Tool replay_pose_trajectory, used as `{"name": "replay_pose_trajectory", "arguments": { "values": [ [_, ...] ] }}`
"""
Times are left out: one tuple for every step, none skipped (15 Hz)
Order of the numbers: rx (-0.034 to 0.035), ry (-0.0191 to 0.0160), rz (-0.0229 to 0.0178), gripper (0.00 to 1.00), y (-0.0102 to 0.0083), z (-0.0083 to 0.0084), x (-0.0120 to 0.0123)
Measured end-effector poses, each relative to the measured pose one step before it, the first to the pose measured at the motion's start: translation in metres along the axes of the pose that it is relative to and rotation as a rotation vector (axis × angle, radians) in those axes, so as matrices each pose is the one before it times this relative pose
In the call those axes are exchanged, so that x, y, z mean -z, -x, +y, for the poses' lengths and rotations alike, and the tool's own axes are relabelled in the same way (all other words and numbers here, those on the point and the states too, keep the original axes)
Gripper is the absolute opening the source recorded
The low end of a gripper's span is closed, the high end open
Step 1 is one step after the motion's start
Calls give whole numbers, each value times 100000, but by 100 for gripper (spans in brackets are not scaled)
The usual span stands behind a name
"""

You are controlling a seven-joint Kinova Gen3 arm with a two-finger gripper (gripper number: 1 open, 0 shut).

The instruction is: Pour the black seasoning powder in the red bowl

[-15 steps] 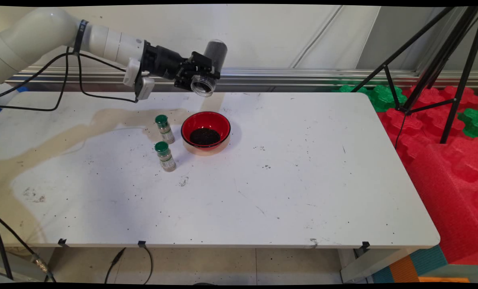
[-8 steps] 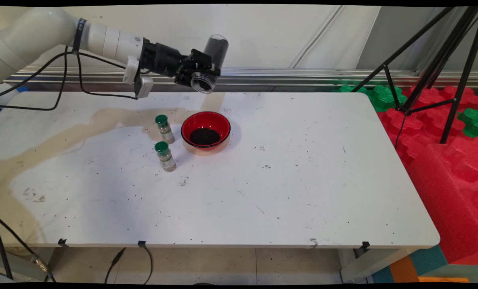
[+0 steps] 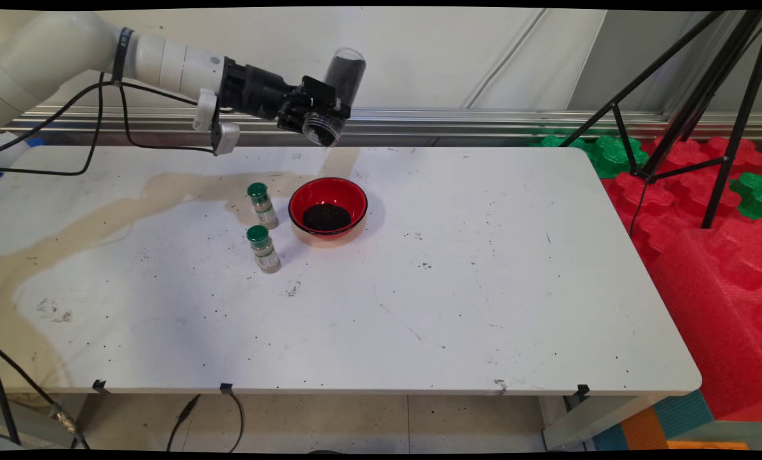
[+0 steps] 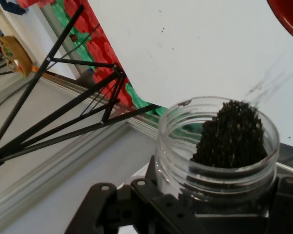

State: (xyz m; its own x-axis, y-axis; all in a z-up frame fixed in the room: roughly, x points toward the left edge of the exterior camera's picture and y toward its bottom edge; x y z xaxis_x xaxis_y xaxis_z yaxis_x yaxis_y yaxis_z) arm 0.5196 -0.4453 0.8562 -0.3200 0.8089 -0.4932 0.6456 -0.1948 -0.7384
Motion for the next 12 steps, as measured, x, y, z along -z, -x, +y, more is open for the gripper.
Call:
{"name": "replay_pose_trajectory", "arguments": {
  "values": [
    [-751,-274,16,0,-31,-40,97],
    [-682,-237,45,0,-28,-36,69],
    [-750,-286,45,0,-28,-43,85],
    [-663,-277,63,0,-34,-33,77],
    [-537,-194,42,0,-26,-23,66],
    [-324,-144,19,0,-14,-20,46],
    [-445,-179,49,0,-29,-16,59],
    [-289,-126,59,0,-18,-11,28],
    [-420,-145,19,0,-17,-25,62],
    [-225,-108,16,0,-16,-17,46],
    [-334,-150,29,0,-19,-25,52],
    [-370,-171,27,0,-10,-18,53]
  ]
}}
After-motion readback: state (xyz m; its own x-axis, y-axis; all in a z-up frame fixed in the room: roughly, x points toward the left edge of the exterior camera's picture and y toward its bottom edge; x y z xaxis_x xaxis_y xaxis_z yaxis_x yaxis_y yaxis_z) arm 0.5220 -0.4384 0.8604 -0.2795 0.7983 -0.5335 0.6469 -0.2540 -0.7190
